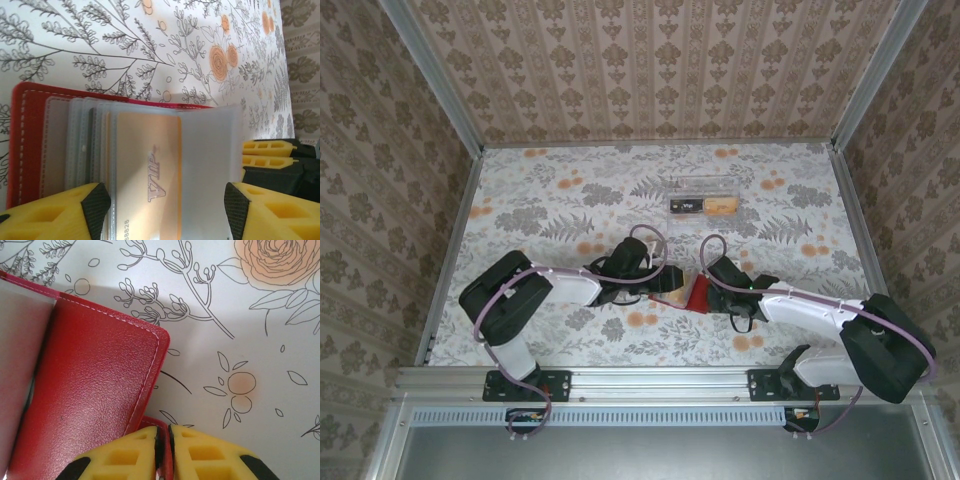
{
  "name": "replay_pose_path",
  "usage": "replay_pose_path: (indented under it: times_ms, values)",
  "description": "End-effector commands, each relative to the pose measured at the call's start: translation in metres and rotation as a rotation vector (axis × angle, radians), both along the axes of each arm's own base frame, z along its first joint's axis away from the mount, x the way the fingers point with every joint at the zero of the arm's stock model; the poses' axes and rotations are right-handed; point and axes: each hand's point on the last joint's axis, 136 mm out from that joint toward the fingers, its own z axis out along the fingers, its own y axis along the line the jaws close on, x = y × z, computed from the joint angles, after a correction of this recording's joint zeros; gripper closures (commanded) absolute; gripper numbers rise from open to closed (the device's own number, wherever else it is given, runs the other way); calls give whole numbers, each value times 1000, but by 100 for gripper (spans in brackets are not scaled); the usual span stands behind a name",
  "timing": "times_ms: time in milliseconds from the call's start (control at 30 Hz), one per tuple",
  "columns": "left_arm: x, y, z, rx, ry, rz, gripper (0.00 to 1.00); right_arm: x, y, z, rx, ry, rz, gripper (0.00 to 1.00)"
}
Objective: Take the credit cards out of the card holder
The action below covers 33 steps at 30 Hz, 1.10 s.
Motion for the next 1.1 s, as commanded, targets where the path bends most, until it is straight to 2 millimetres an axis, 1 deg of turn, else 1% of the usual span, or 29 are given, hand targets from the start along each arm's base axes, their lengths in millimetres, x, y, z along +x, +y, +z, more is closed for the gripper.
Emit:
replay_pose_path:
  times_ms: [0,33,67,100,233,367,500,633,700,800,900,1000,1067]
  values:
    - [-14,-3,-10,-18,81,-32,43,6,11,3,46,-20,21,82]
    - [-14,-4,-11,-16,82,-33,50,5,11,3,46,-20,21,82]
    - [-14,-4,-13,-13,85,-34,54,5,11,3,46,-20,21,82]
    - [-14,-3,-16,0,93,-31,53,5,11,4,46,-20,23,82]
    - [-16,-4,-23,69,87,-56,41,5,10,4,41,-23,22,80]
    - [-19,-1,-28,203,41,-87,31,5,9,7,40,-28,20,76]
    - [-23,4,-34,366,-9,-129,29,8,7,20,51,-59,10,70]
    - [-26,1,-39,424,-26,-162,26,11,5,38,74,-109,-10,57]
    - [-27,1,-40,450,-36,-173,22,12,6,46,97,-126,-18,55]
    - [-28,4,-40,491,-52,-182,18,13,10,51,134,-137,-30,49]
    - [-30,5,-40,497,-55,-185,16,16,16,54,167,-138,-33,46]
    - [-30,6,-37,489,-65,-185,13,19,15,55,175,-141,-60,42]
    - [-32,5,-35,473,-68,-198,11,21,12,58,174,-152,-77,42]
